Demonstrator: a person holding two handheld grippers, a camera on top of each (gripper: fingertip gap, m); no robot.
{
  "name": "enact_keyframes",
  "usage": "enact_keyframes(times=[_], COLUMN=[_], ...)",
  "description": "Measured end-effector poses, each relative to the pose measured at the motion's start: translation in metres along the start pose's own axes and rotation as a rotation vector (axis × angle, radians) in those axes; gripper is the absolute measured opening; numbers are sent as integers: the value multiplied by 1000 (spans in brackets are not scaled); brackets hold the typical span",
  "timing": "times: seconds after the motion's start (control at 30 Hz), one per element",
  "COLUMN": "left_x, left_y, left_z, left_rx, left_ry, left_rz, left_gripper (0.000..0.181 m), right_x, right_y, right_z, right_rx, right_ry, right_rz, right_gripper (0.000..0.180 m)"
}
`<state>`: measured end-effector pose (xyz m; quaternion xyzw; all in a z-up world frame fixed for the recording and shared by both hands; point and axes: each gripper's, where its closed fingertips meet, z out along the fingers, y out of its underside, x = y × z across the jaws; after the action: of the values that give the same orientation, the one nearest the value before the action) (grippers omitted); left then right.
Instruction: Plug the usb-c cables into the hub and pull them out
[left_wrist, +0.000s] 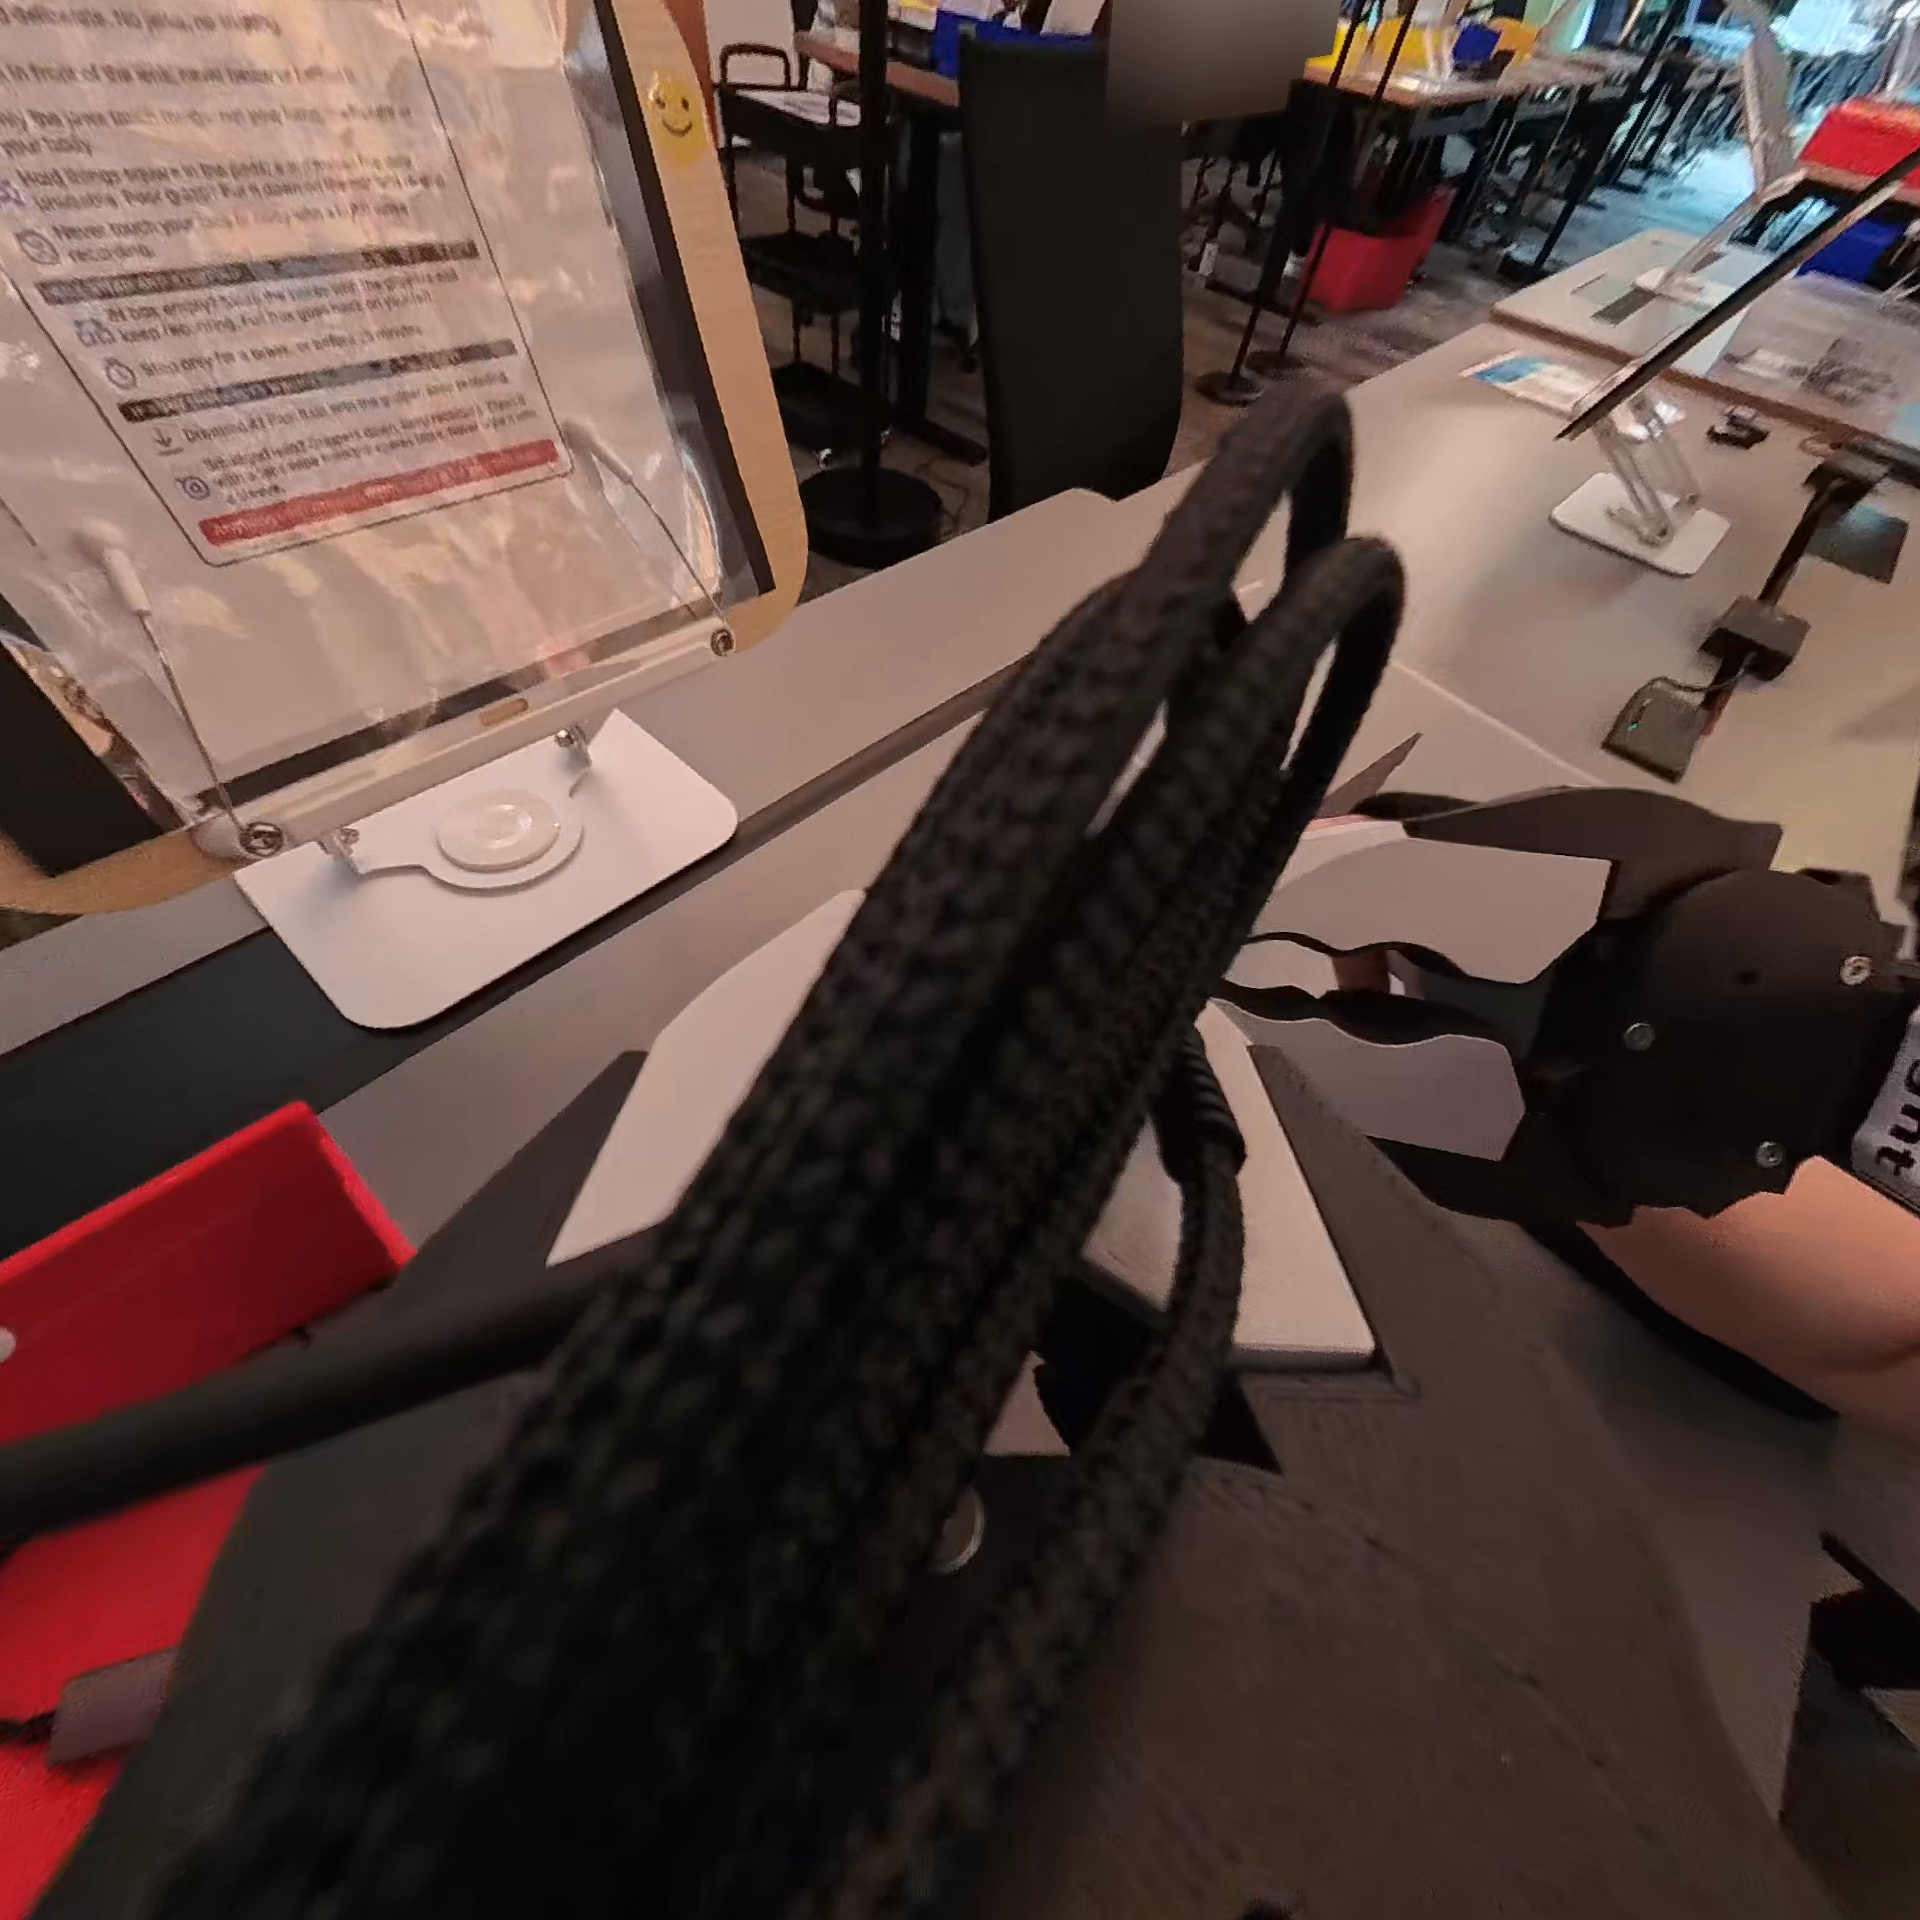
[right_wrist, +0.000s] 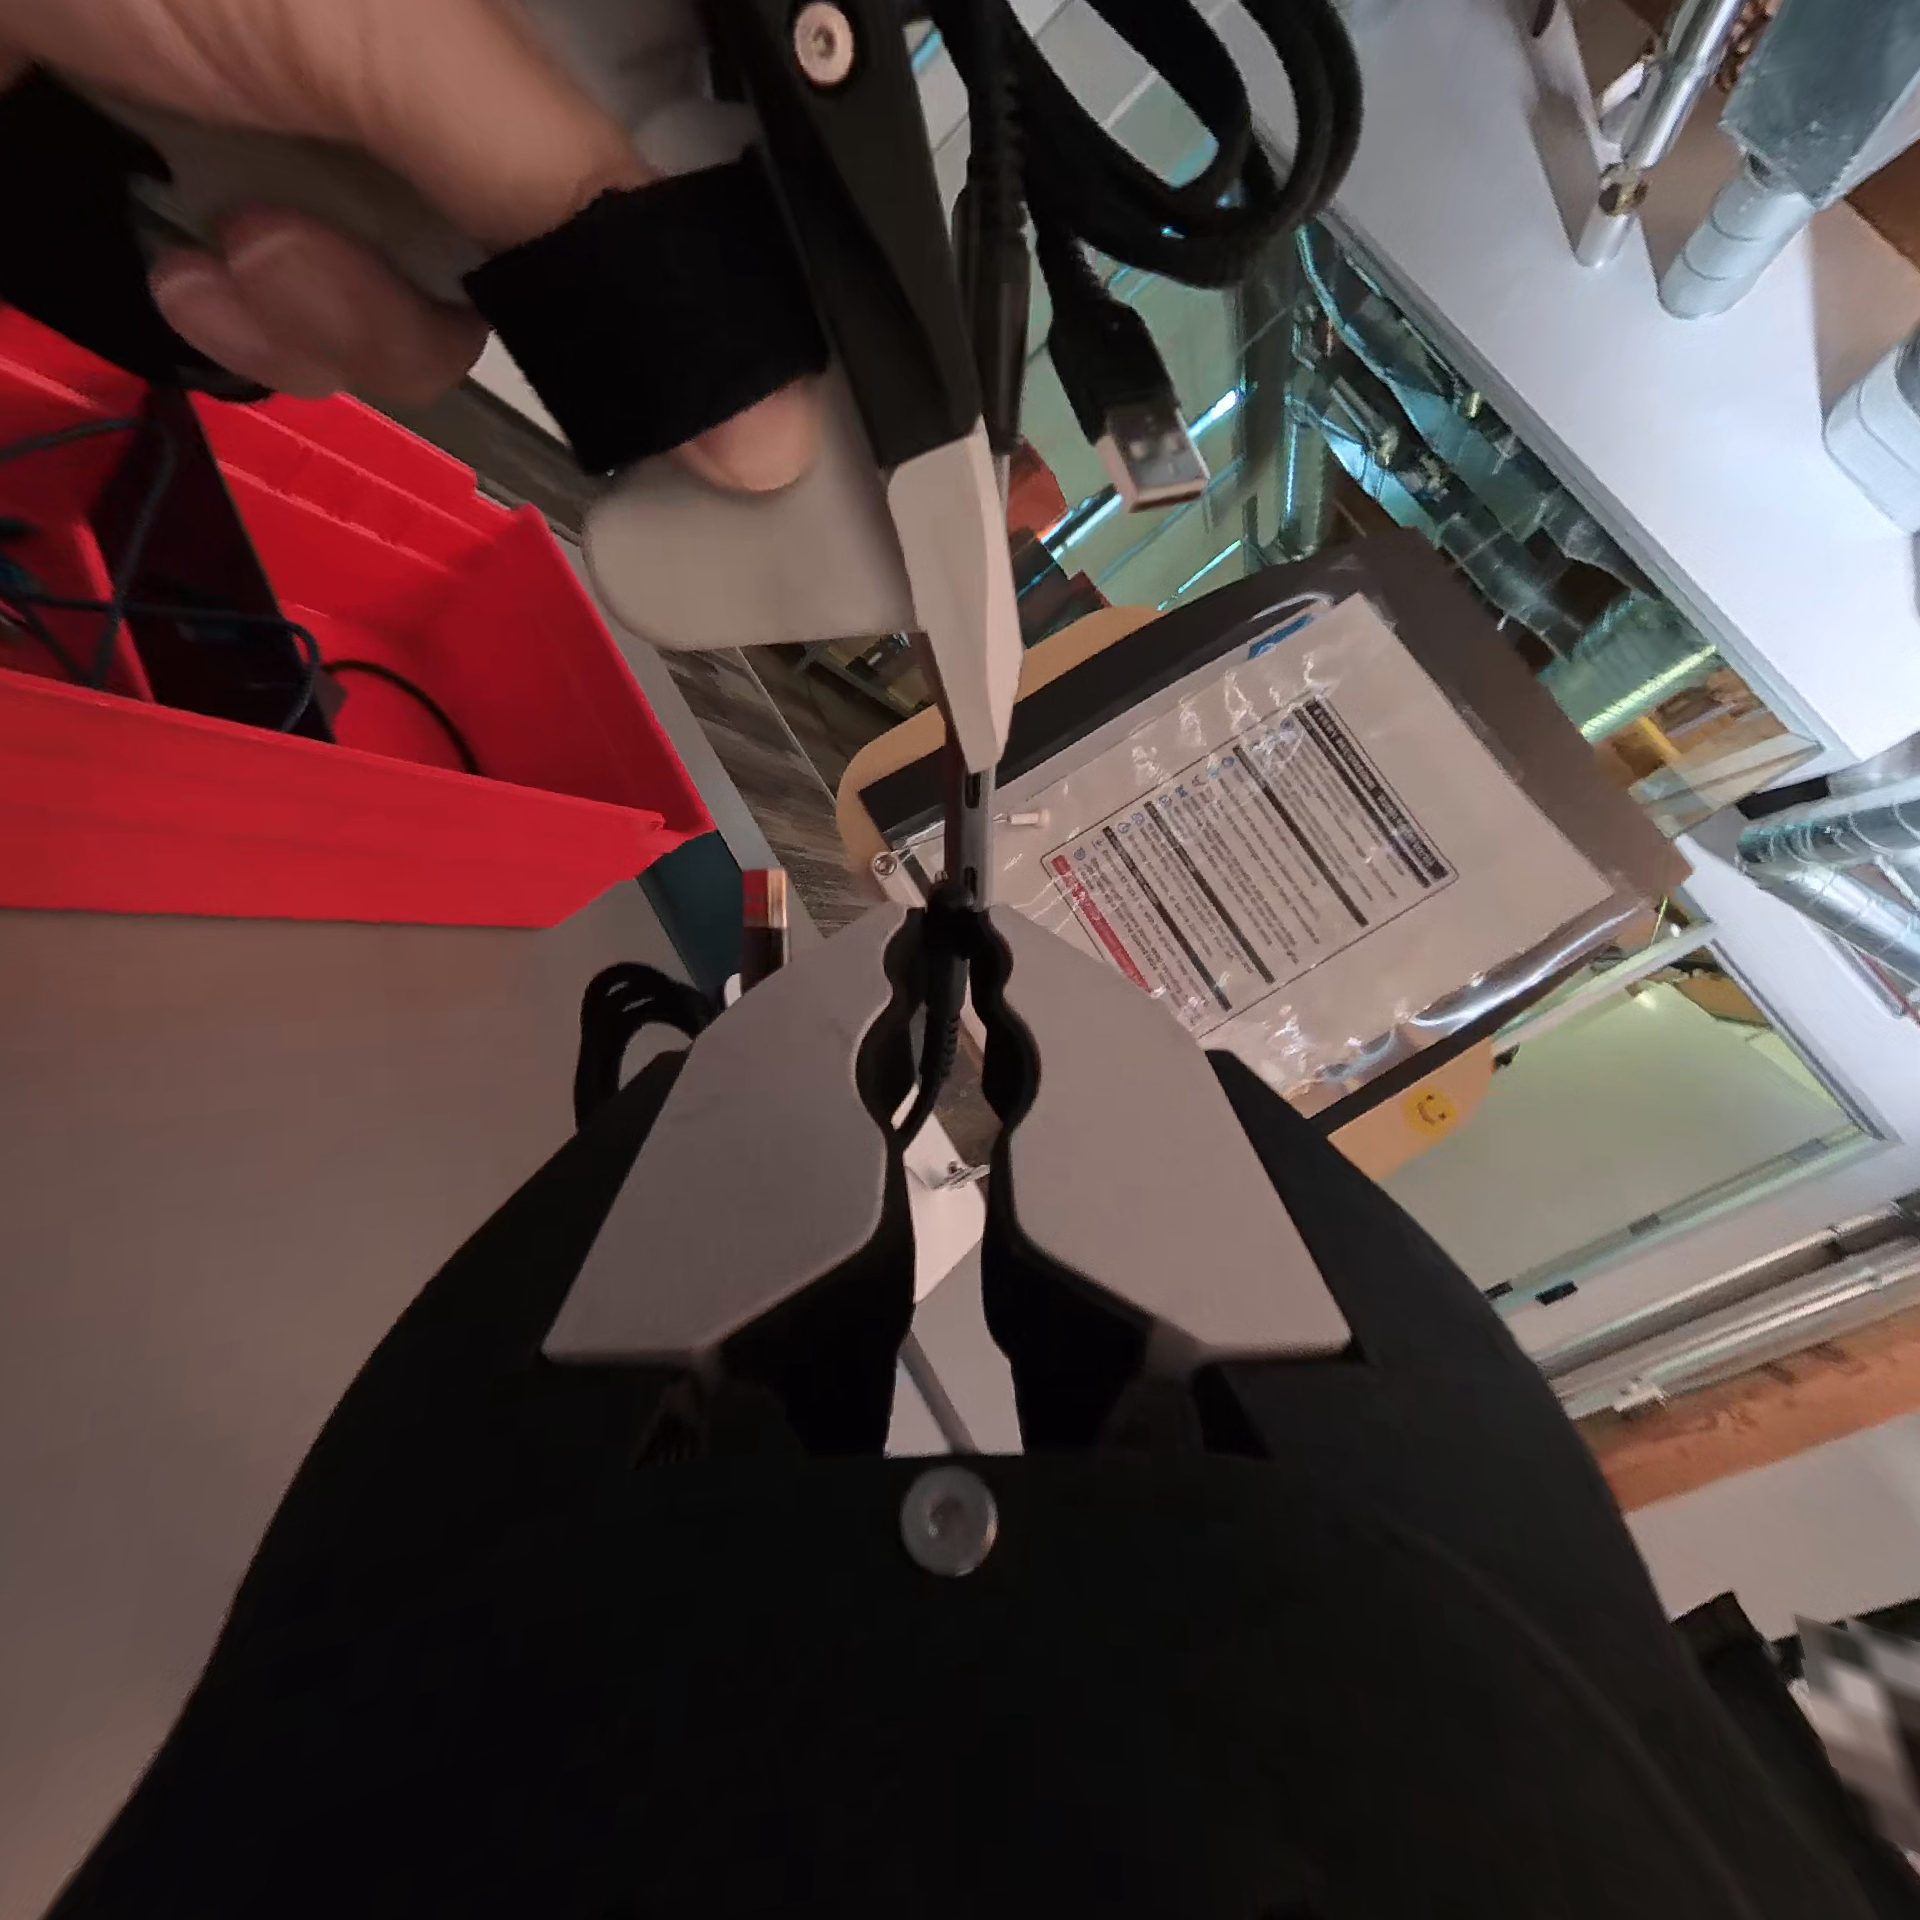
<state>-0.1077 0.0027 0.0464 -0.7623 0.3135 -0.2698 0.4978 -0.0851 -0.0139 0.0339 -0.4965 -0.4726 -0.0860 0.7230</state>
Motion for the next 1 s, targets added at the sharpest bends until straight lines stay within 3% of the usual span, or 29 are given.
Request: enact_keyframes(times=[0.1, 0.2, 0.23, 0.27, 0.47, 0.5, 0.53, 0.6, 0.63, 0.9, 1.0], left_x=[-4, -4, -4, -4, -2, -2, -1, -2, -2, -3, -2], left_y=[3, 6, 8, 10, 13, 13, 13, 15, 15, 16, 16], left_z=[1, 2, 3, 4, 10, 10, 10, 11, 11, 13, 14], left_rx=[-23, -42, -56, -70, -90, -91, -93, -100, -101, -105, -105], left_ry=[-18, 2, 6, 10, 27, 29, 30, 30, 30, 32, 40], left_rz=[14, 7, 7, 7, 13, 14, 15, 15, 14, 3, -4], left_gripper=[78, 78, 66, 64, 75, 24, 24, 24, 80, 79, 65], right_x=[-1, 0, 0, 0, -6, -6, -6, -5, -5, -7, -7], right_y=[5, 10, 11, 12, 18, 19, 21, 22, 22, 24, 24], right_z=[3, 5, 5, 6, 10, 10, 10, 11, 11, 11, 12], right_rx=[-12, -17, -17, -20, -40, -43, -45, -47, -47, -46, -50], right_ry=[8, 6, 5, 5, -14, -16, -15, -12, -15, -28, -26], right_rz=[54, 93, 98, 100, 106, 107, 108, 114, 116, 119, 112], right_gripper=[8, 8, 8, 8, 8, 8, 8, 8, 8, 8, 8])
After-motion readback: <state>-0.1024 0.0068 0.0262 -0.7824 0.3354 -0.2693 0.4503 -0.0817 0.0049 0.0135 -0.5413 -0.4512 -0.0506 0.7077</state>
